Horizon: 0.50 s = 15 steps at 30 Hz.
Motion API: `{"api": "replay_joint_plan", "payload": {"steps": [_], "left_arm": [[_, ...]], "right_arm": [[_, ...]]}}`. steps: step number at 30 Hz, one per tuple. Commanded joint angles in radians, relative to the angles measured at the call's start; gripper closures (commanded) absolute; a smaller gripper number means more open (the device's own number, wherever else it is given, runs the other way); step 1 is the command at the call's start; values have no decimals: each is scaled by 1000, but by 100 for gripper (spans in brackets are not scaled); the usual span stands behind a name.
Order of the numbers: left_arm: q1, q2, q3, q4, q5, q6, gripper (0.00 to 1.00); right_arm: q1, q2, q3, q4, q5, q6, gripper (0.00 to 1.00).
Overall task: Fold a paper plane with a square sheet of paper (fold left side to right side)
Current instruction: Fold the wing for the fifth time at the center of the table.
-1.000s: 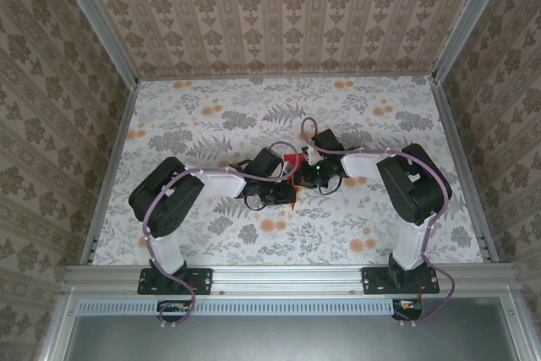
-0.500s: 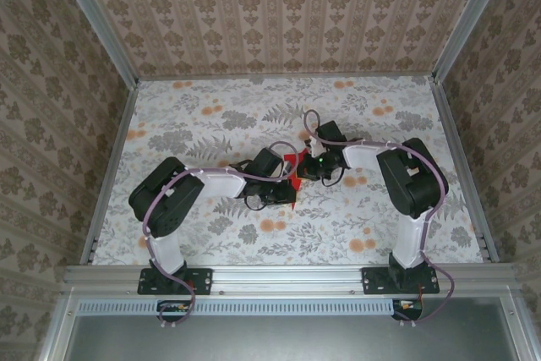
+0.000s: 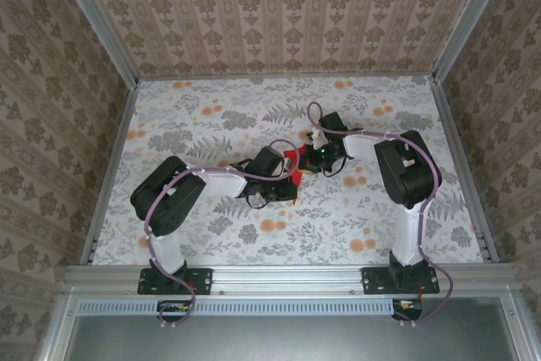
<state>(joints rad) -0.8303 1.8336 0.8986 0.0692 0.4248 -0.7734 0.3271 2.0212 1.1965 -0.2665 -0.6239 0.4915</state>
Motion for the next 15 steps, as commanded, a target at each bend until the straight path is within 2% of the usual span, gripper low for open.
{"api": "replay_joint_plan", "payload": {"steps": [1,15], "left_arm": [[-13,47,-33,-164,-3,13,89],[-15,59,-27,-164,-1,10,89]], "right_arm": [[-48,50,48,45,106,-26,96],[-80,71,97,69,35,-8,94]]}}
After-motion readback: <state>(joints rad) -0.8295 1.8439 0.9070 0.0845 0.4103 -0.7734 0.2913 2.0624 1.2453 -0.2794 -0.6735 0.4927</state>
